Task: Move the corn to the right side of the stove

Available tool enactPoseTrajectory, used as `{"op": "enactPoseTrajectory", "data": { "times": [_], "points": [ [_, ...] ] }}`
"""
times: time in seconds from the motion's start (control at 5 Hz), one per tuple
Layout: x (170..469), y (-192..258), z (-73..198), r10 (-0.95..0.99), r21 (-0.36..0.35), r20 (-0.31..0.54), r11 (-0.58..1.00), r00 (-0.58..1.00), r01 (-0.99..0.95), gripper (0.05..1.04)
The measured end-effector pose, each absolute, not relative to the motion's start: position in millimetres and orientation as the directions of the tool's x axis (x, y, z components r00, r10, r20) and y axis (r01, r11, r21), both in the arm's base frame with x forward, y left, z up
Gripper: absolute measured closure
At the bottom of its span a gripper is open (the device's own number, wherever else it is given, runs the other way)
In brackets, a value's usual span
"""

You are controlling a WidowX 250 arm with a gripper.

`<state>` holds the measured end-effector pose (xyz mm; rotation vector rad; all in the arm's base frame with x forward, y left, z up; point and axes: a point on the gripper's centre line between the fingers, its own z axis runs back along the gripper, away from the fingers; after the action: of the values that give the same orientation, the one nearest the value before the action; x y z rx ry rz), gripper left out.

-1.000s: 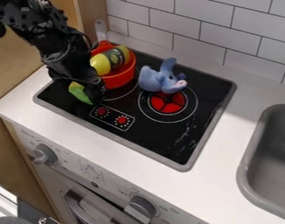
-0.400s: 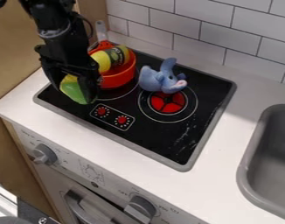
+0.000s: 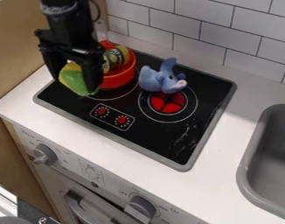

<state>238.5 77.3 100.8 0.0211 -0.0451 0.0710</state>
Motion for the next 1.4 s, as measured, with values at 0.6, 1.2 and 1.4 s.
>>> {"op": "enactPoseTrajectory", "data": {
  "times": [0.6, 1.2, 1.4],
  "points": [
    [229.0, -11.7, 119.5, 0.17, -0.042, 0.037, 0.985, 0.985, -0.168, 0.173],
    [239.4, -67.4, 87.4, 0.199, -0.081, 0.164, 0.979, 0.966, -0.188, 0.175],
    [237.0, -62.8, 76.1, 0.167, -0.055, 0.184, 0.986, 0.969, -0.16, 0.176]
  ]
}}
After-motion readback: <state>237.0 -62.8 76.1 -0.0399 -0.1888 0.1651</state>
